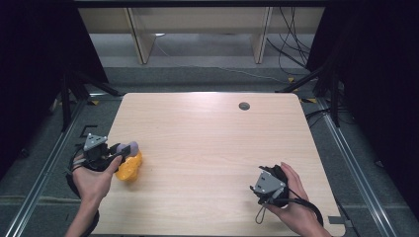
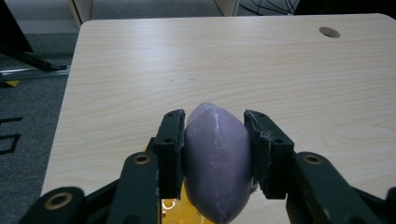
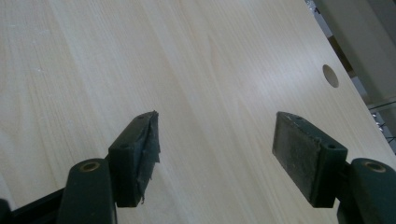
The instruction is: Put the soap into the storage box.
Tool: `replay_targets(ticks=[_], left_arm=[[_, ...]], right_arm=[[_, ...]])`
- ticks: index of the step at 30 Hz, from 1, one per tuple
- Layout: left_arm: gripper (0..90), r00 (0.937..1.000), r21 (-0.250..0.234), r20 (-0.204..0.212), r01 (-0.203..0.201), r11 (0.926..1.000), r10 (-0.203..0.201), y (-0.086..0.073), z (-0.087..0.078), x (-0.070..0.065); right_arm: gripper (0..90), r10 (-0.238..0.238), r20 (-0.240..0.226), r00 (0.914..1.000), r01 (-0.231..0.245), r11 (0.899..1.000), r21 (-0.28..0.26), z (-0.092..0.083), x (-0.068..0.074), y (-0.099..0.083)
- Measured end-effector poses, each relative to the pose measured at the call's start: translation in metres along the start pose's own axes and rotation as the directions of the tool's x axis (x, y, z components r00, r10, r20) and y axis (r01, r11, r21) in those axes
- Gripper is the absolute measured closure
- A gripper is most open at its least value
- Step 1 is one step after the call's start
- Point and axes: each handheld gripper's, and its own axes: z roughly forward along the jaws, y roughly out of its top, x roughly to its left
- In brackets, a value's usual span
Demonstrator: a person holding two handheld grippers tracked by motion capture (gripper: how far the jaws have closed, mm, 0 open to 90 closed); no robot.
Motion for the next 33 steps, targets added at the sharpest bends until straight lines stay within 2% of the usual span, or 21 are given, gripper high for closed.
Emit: replay_targets(ticks=[1,4,5,12,13,23,33], left_arm=[[59.1,0.9999,0.001,-0.016,-0.004,1.0,0.004,-0.001,0.001,0.001],[59.1,0.9996,0.0,-0.027,-0.001,1.0,0.001,-0.002,0.003,0.002],[59.1,0.9994,0.0,-0.033,0.001,1.0,-0.001,-0.003,0.004,0.003],[59.1,0.9982,0.01,-0.06,0.003,0.9999,-0.003,-0.01,0.01,0.006],[59.1,0.998,0.01,-0.064,0.007,0.9999,-0.007,-0.01,0.011,0.006],[59.0,0.994,0.019,-0.107,-0.018,0.9996,0.02,-0.022,0.022,0.006],[58.9,0.9915,0.011,-0.124,-0.037,0.9992,0.039,-0.035,0.029,0.003]], right_arm=[[32.6,0.002,-0.005,1.0,-0.002,1.0,0.003,0.0,0.0,0.0],[32.6,-0.002,-0.002,1.0,0.002,1.0,0.0,-0.001,0.0,0.0],[32.6,-0.019,-0.003,0.9998,0.019,1.0,-0.006,0.0,-0.001,0.0],[32.7,-0.016,0.0,0.9999,0.016,1.0,-0.005,0.0,-0.001,0.0],[32.6,-0.003,-0.003,1.0,0.003,1.0,0.0,-0.001,-0.001,0.0],[32.9,-0.018,-0.005,0.9998,0.018,1.0,-0.003,0.0,-0.001,0.0],[33.0,-0.016,-0.01,0.9998,0.016,1.0,0.001,0.001,0.0,0.0]])
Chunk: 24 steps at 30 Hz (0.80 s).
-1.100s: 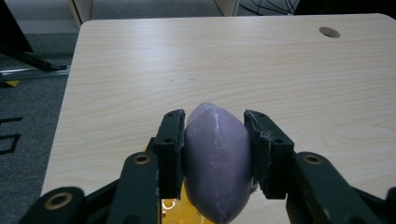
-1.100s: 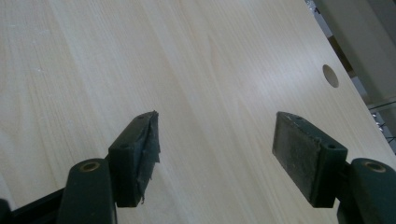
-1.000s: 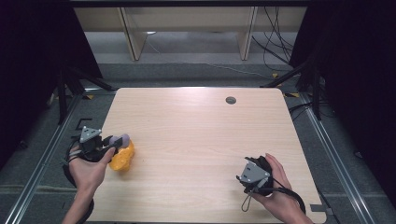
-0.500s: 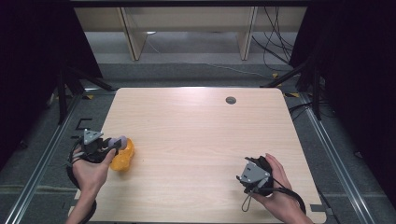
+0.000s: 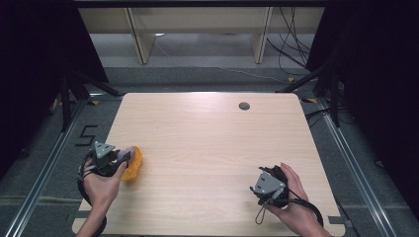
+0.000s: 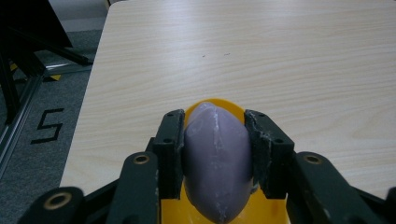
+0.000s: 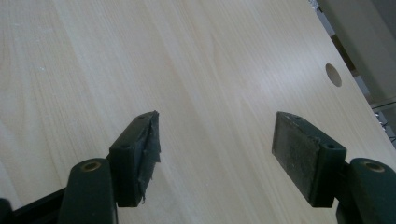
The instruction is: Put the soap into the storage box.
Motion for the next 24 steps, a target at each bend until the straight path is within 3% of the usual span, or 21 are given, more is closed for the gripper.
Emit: replay_targets(ticks=[2,7,15,20,24], left_arm=[[58.8,0.9998,-0.007,-0.007,-0.016,0.9999,0.016,-0.002,-0.001,-0.002],[58.6,0.9999,-0.007,-0.014,-0.01,0.9999,0.009,-0.006,-0.002,-0.003],[58.7,0.9998,0.048,-0.01,-0.018,0.9987,0.018,-0.019,-0.003,-0.008],[58.5,0.9998,0.089,0.004,-0.021,0.9959,0.02,-0.026,0.002,-0.011],[58.4,0.9997,0.093,0.004,-0.024,0.9954,0.024,-0.026,0.002,-0.011]], right_arm=[[33.0,-0.006,-0.014,0.9999,0.006,1.0,0.003,0.002,0.0,0.0],[32.9,-0.008,-0.014,0.9999,0.008,1.0,0.005,0.001,0.001,0.001],[32.9,0.015,-0.019,0.9997,-0.014,1.0,0.014,0.0,0.004,0.001],[32.9,0.004,-0.018,0.9998,-0.004,1.0,0.011,0.0,0.004,0.001],[32.9,-0.015,-0.022,0.9996,0.015,1.0,0.006,0.001,0.003,0.001]])
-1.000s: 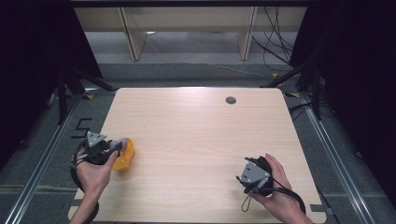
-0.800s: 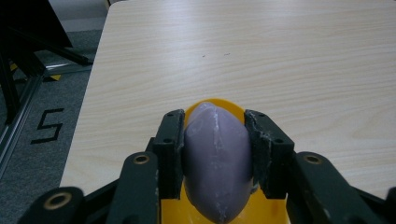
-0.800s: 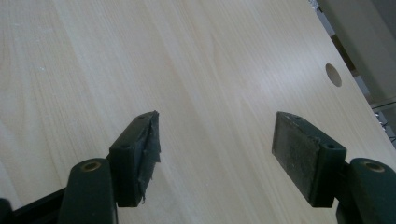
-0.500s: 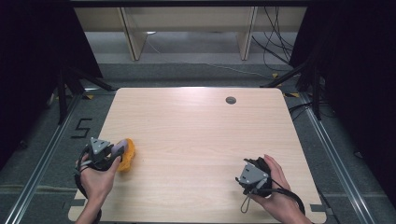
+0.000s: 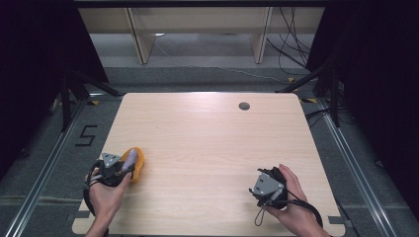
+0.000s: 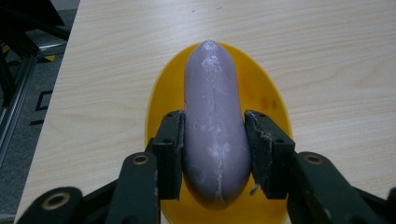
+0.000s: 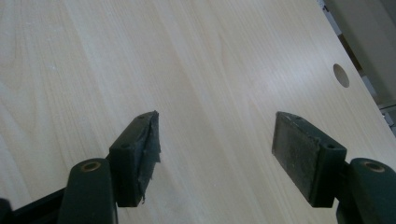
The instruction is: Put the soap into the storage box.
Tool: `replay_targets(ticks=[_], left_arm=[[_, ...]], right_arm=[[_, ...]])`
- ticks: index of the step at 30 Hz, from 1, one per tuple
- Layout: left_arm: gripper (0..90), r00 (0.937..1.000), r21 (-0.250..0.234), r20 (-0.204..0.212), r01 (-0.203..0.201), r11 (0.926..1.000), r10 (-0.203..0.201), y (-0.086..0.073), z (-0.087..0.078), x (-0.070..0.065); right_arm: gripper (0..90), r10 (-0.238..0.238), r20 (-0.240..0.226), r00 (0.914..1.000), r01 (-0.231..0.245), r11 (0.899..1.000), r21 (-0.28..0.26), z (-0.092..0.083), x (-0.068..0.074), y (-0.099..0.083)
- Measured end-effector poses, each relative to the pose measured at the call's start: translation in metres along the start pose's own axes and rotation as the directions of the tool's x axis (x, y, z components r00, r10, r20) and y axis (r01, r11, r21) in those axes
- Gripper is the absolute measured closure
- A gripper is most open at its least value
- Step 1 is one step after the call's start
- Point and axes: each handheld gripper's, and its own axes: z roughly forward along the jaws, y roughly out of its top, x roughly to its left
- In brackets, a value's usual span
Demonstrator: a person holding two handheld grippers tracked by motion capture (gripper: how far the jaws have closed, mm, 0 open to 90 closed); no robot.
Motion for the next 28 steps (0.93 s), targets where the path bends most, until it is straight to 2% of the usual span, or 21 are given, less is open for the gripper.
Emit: replay_targets(ticks=[5,6,10,13,16,17,18,19,24,28], left_arm=[[53.9,0.9997,-0.032,0.021,0.009,0.9994,-0.008,0.001,-0.003,0.001],[49.6,0.9995,-0.051,0.032,0.007,0.9987,-0.006,0.001,-0.006,0.002],[46.2,0.9994,-0.074,0.033,0.001,0.9973,0.002,-0.002,-0.014,0.003],[40.6,0.999,-0.131,0.043,0.001,0.9914,0.005,-0.007,-0.024,0.005],[39.0,0.9987,-0.218,0.052,0.013,0.9759,-0.002,-0.016,-0.038,0.008],[38.4,0.9985,-0.229,0.054,0.014,0.9733,-0.002,-0.02,-0.042,0.008],[38.4,0.9976,-0.226,0.068,0.026,0.9737,-0.011,-0.029,-0.046,0.007],[38.6,0.9976,-0.226,0.068,0.026,0.9737,-0.011,-0.029,-0.046,0.007],[39.1,0.9957,-0.149,0.092,0.029,0.9884,-0.015,-0.046,-0.048,-0.001],[39.1,0.9965,-0.152,0.083,0.024,0.9881,-0.011,-0.045,-0.047,-0.001]], right_arm=[[32.8,-0.002,-0.011,0.9999,0.002,1.0,0.002,0.001,0.0,0.0],[32.8,0.003,-0.006,1.0,-0.003,1.0,0.003,0.0,0.001,0.0],[32.7,0.003,-0.008,1.0,-0.003,1.0,0.004,0.0,0.001,0.0],[32.5,0.007,-0.011,0.9999,-0.007,1.0,0.004,0.0,0.001,0.0],[32.3,0.008,-0.011,0.9999,-0.008,1.0,0.003,0.0,0.001,-0.001],[32.2,0.034,-0.011,0.9994,-0.034,0.999,0.012,0.0,0.002,-0.001],[32.3,0.035,-0.012,0.9993,-0.035,0.999,0.012,0.0,0.002,-0.001],[32.3,0.035,-0.012,0.9993,-0.035,0.999,0.012,0.0,0.002,-0.001],[32.2,0.029,-0.013,0.9995,-0.029,1.0,0.008,0.0,0.002,-0.002],[32.2,0.014,-0.019,0.9997,-0.014,1.0,0.003,0.0,0.002,-0.002]])
